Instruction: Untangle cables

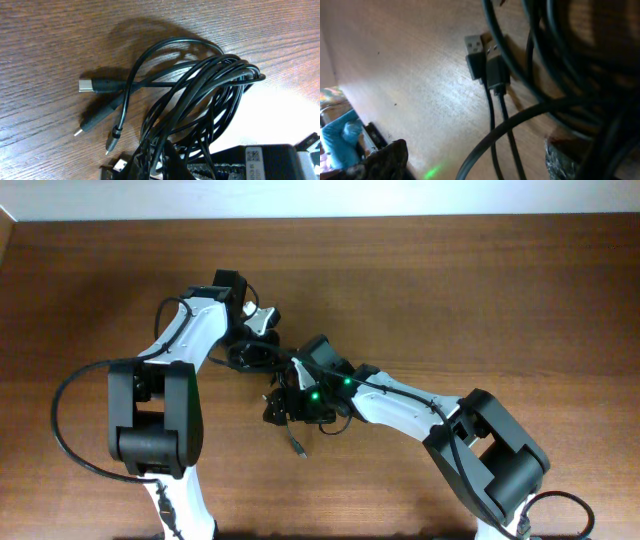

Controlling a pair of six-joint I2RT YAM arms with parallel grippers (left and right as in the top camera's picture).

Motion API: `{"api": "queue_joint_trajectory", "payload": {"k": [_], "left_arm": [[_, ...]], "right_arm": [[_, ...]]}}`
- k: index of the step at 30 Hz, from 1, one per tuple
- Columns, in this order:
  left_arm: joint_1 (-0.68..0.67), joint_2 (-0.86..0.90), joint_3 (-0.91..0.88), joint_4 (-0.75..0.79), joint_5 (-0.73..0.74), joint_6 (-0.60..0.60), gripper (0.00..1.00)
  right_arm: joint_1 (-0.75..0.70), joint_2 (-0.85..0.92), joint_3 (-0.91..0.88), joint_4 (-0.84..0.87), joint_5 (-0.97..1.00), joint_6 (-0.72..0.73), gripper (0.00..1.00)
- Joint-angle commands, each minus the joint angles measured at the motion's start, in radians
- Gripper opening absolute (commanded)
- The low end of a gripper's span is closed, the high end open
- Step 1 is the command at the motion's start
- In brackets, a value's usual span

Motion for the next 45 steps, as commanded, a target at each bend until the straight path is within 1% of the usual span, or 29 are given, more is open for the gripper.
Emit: {"api": "queue_joint_trajectory", "payload": {"k": [1, 3, 4, 5, 6, 7, 9, 11, 14, 15, 17, 19, 21, 22, 26, 27, 29, 30, 31, 32, 33, 34, 35, 36, 39, 41, 43, 44, 45], "left_arm": [[-0.003, 0.004, -0.005, 0.003, 0.0, 0.008, 0.09], [-0.003, 0.004, -0.005, 0.003, 0.0, 0.008, 0.09], [-0.003, 0.004, -0.005, 0.003, 0.0, 0.008, 0.09], [-0.003, 0.004, -0.005, 0.003, 0.0, 0.008, 0.09], [-0.003, 0.004, -0.005, 0.003, 0.0, 0.008, 0.09], [-0.003, 0.004, -0.005, 0.003, 0.0, 0.008, 0.09], [-0.003, 0.004, -0.005, 0.003, 0.0, 0.008, 0.08], [-0.003, 0.004, -0.005, 0.003, 0.0, 0.008, 0.08], [-0.003, 0.004, -0.005, 0.003, 0.0, 0.008, 0.08], [-0.003, 0.004, -0.005, 0.003, 0.0, 0.008, 0.09], [-0.003, 0.004, -0.005, 0.003, 0.0, 0.008, 0.09], [-0.003, 0.004, -0.005, 0.003, 0.0, 0.008, 0.08], [-0.003, 0.004, -0.005, 0.003, 0.0, 0.008, 0.08], [-0.003, 0.004, -0.005, 0.003, 0.0, 0.008, 0.09], [-0.003, 0.004, -0.005, 0.003, 0.0, 0.008, 0.08], [-0.003, 0.004, -0.005, 0.003, 0.0, 0.008, 0.08], [-0.003, 0.004, -0.005, 0.003, 0.0, 0.008, 0.08], [-0.003, 0.004, -0.005, 0.003, 0.0, 0.008, 0.08], [-0.003, 0.004, -0.005, 0.003, 0.0, 0.008, 0.08], [-0.003, 0.004, -0.005, 0.003, 0.0, 0.008, 0.09], [-0.003, 0.004, -0.005, 0.003, 0.0, 0.008, 0.09], [-0.004, 0.004, -0.005, 0.003, 0.0, 0.008, 0.09], [-0.003, 0.004, -0.005, 0.003, 0.0, 0.008, 0.1], [-0.003, 0.004, -0.005, 0.003, 0.0, 0.008, 0.1], [-0.005, 0.004, -0.005, 0.003, 0.0, 0.008, 0.12], [-0.006, 0.004, -0.005, 0.002, 0.0, 0.008, 0.14], [-0.009, 0.004, -0.005, 0.0, 0.0, 0.008, 0.18], [-0.009, 0.004, -0.005, -0.001, 0.0, 0.008, 0.31], [-0.009, 0.004, -0.004, -0.016, 0.019, 0.009, 0.23]], "right_arm": [[0.0, 0.022, -0.01, 0.021, 0.106, 0.009, 0.7], [0.0, 0.022, -0.01, 0.035, 0.126, 0.032, 0.47], [0.0, 0.022, -0.01, 0.035, 0.132, 0.039, 0.39], [0.0, 0.022, -0.01, 0.036, 0.132, 0.039, 0.37], [0.0, 0.022, -0.01, 0.035, 0.128, 0.039, 0.26], [0.0, 0.022, -0.01, 0.033, 0.117, 0.039, 0.21], [-0.003, 0.022, -0.01, 0.031, 0.077, 0.039, 0.15], [-0.03, 0.021, -0.01, 0.036, -0.045, 0.039, 0.05], [-0.098, 0.021, -0.01, 0.036, -0.331, 0.038, 0.04], [-0.121, 0.021, -0.01, 0.035, -0.43, 0.02, 0.04], [-0.143, 0.021, -0.01, 0.035, -0.553, -0.045, 0.04], [-0.145, 0.021, -0.01, 0.016, -0.595, -0.139, 0.04], [-0.138, 0.021, -0.011, -0.036, -0.558, -0.162, 0.04], [-0.138, 0.021, -0.012, -0.07, -0.52, -0.163, 0.05], [-0.138, 0.021, -0.014, -0.246, -0.246, -0.164, 0.05], [-0.138, 0.021, -0.014, -0.264, -0.215, -0.164, 0.13], [-0.138, 0.021, -0.014, -0.278, -0.167, -0.164, 0.37], [-0.138, 0.021, -0.014, -0.277, -0.156, -0.164, 0.52], [-0.138, 0.021, -0.014, -0.277, -0.156, -0.164, 0.61], [-0.139, 0.021, -0.012, -0.277, -0.161, -0.165, 0.61], [-0.149, 0.017, -0.003, -0.276, -0.224, -0.175, 0.62], [-0.166, 0.012, 0.014, -0.266, -0.335, -0.216, 0.64], [-0.183, 0.006, 0.032, -0.264, -0.396, -0.224, 0.67], [-0.203, 0.0, 0.049, -0.273, -0.409, -0.219, 0.68], [-0.247, -0.004, 0.057, -0.34, -0.389, -0.214, 0.69], [-0.26, -0.035, 0.057, -0.417, -0.275, -0.214, 0.69], [-0.287, -0.067, 0.057, -0.473, -0.16, -0.217, 0.71], [-0.322, -0.071, 0.057, -0.483, -0.153, -0.242, 0.72], [-0.37, -0.071, 0.057, -0.489, -0.153, -0.269, 0.74]]}}
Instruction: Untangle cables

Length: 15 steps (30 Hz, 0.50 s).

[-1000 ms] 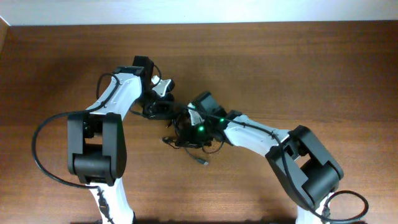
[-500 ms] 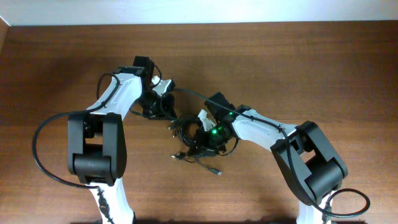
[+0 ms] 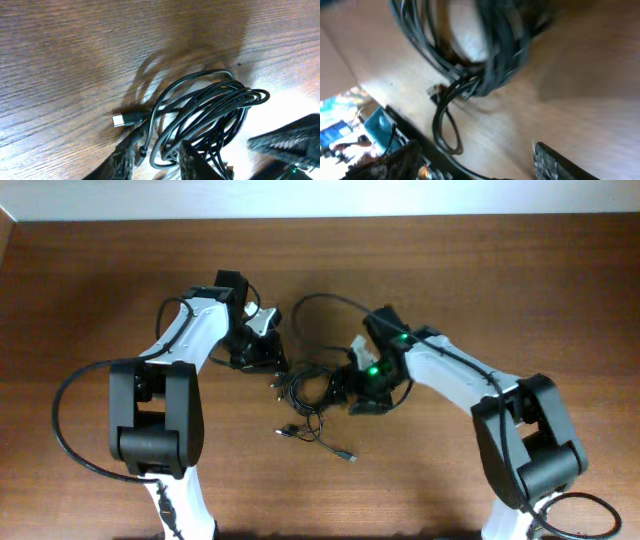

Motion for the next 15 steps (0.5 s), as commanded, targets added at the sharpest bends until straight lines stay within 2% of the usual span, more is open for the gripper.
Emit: {"api": "queue_joint_trajectory", "payload": {"k": [1, 4, 6, 8, 13, 15], "left_arm": [[-0.003, 0.003, 0.013, -0.057, 0.061, 0.048, 0.21], [-0.004, -0.012, 0.054, -0.138, 0.065, 0.134, 0.3], [-0.025, -0.031, 0.055, -0.19, 0.064, 0.2, 0.4], [-0.067, -0.031, 0.051, -0.227, 0.064, 0.235, 0.43], [-0.204, -0.031, 0.02, -0.242, 0.049, 0.237, 0.47], [-0.239, -0.031, 0.018, -0.249, 0.034, 0.232, 0.51]], "right_arm": [[-0.101, -0.026, 0.009, -0.006, 0.045, -0.052, 0.76], [-0.136, -0.024, 0.009, 0.005, 0.078, -0.051, 0.79], [-0.137, -0.021, 0.009, 0.02, 0.109, -0.051, 0.79], [-0.121, -0.013, 0.009, 0.066, 0.127, -0.051, 0.79], [-0.051, 0.0, 0.008, 0.184, 0.3, -0.052, 0.79], [-0.024, 0.001, 0.008, 0.216, 0.344, -0.052, 0.79]]}}
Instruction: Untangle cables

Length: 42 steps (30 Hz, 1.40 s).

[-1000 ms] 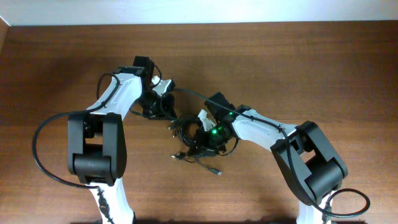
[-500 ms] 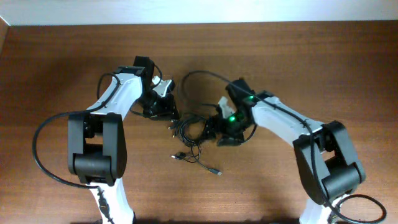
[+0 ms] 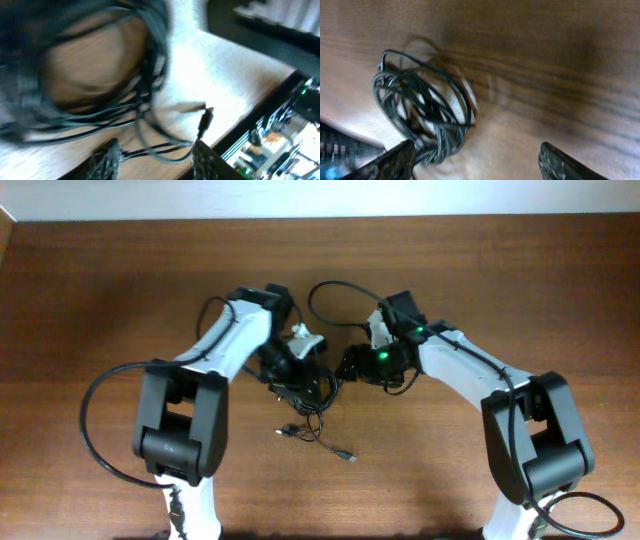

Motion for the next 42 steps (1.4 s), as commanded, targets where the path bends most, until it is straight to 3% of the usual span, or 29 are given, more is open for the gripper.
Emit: {"api": "queue_joint_trajectory", "payload": {"k": [1, 5, 10, 12, 15, 19, 22, 23, 24, 25, 27, 31, 33, 36, 42], "left_arm": [[-0.04, -0.031, -0.014, -0.027, -0.009, 0.022, 0.52], [-0.012, -0.117, -0.014, -0.037, -0.068, -0.052, 0.51], [0.019, -0.334, -0.057, 0.05, -0.39, -0.386, 0.52], [0.018, -0.409, -0.136, 0.109, -0.433, -0.464, 0.52], [0.019, -0.544, -0.279, 0.206, -0.41, -0.48, 0.46], [0.017, -0.816, -0.535, 0.429, -0.401, -0.479, 0.49], [0.014, -0.902, -0.632, 0.525, -0.403, -0.479, 0.75], [0.014, -0.914, -0.636, 0.537, -0.402, -0.479, 0.57], [0.014, -0.923, -0.635, 0.557, -0.39, -0.479, 0.41], [0.009, -0.924, -0.636, 0.56, -0.327, -0.465, 0.34], [-0.03, -0.897, -0.652, 0.586, -0.288, -0.34, 0.33], [-0.167, -0.773, -0.668, 0.606, -0.288, -0.244, 0.47], [-0.232, -0.683, -0.668, 0.607, -0.298, -0.209, 0.67], [-0.253, -0.585, -0.668, 0.643, -0.306, -0.21, 0.72], [-0.287, -0.481, -0.668, 0.735, -0.308, -0.211, 0.73]], "right_arm": [[0.042, 0.002, 0.008, 0.037, 0.113, -0.008, 0.79], [0.06, 0.002, 0.006, 0.053, 0.143, -0.007, 0.79], [0.059, 0.002, 0.006, 0.073, 0.143, -0.007, 0.8], [0.06, 0.002, 0.002, 0.074, 0.143, -0.007, 0.8], [0.06, 0.005, -0.011, 0.076, 0.154, -0.007, 0.8], [0.062, 0.034, -0.018, 0.089, 0.129, -0.058, 0.82], [0.074, 0.045, -0.018, 0.114, 0.021, -0.157, 0.84], [0.079, 0.045, -0.018, 0.117, 0.021, -0.157, 0.84], [0.088, 0.045, -0.018, 0.129, 0.021, -0.158, 0.84], [0.095, 0.045, -0.018, 0.138, 0.022, -0.158, 0.84], [0.108, 0.045, -0.018, 0.146, 0.047, -0.158, 0.83], [0.126, 0.045, -0.018, 0.146, 0.136, -0.157, 0.83], [0.127, 0.046, -0.018, 0.146, 0.143, -0.157, 0.82], [0.127, 0.048, -0.018, 0.147, 0.142, -0.157, 0.83], [0.127, 0.049, -0.018, 0.151, 0.143, -0.157, 0.82]]}}
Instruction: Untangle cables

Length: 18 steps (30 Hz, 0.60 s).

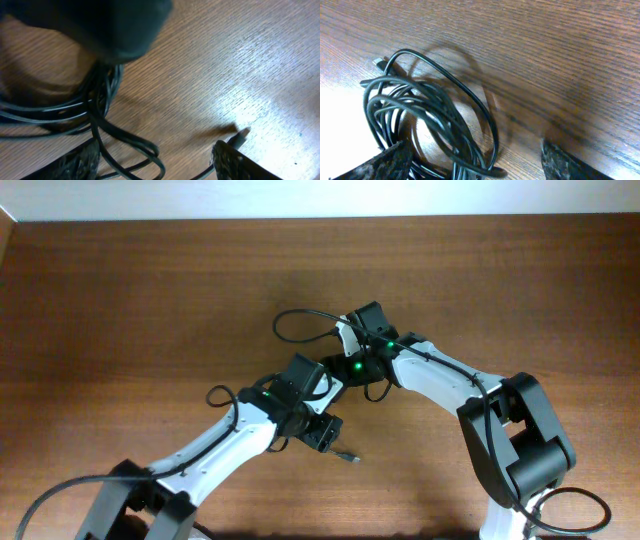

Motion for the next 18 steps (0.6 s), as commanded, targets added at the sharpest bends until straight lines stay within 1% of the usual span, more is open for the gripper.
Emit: {"api": "queue_joint_trajectory", "payload": {"k": [1, 3, 5, 7, 9, 11, 14, 16, 18], "left_arm": [[-0.021, 0.045, -0.009, 0.026, -0.021, 0.006, 0.71], [-0.021, 0.067, -0.01, 0.026, -0.068, -0.02, 0.67], [-0.021, 0.07, -0.01, 0.027, -0.069, -0.02, 0.63], [-0.021, 0.07, -0.01, 0.023, -0.087, -0.025, 0.54], [-0.021, 0.07, -0.01, -0.003, -0.178, -0.112, 0.55], [-0.02, 0.07, -0.01, -0.014, -0.208, -0.148, 0.57], [-0.021, 0.069, -0.006, -0.02, -0.192, -0.147, 0.57], [-0.021, 0.069, 0.005, -0.036, -0.133, -0.147, 0.57], [-0.021, 0.069, 0.004, -0.039, -0.109, -0.147, 0.57]], "right_arm": [[0.006, 0.021, -0.008, 0.006, 0.015, -0.014, 0.82], [0.008, 0.021, -0.008, 0.007, 0.016, -0.014, 0.82], [0.011, 0.021, -0.008, 0.007, 0.017, -0.014, 0.82], [0.027, 0.022, -0.008, 0.007, 0.056, -0.014, 0.82], [0.053, 0.021, -0.008, 0.007, 0.097, -0.026, 0.82], [0.077, 0.022, -0.008, 0.011, 0.106, -0.06, 0.82], [0.104, 0.022, -0.008, 0.019, 0.172, -0.063, 0.82], [0.105, 0.021, -0.008, 0.018, 0.175, -0.063, 0.82], [0.105, 0.021, -0.008, 0.018, 0.176, -0.063, 0.74]]}}
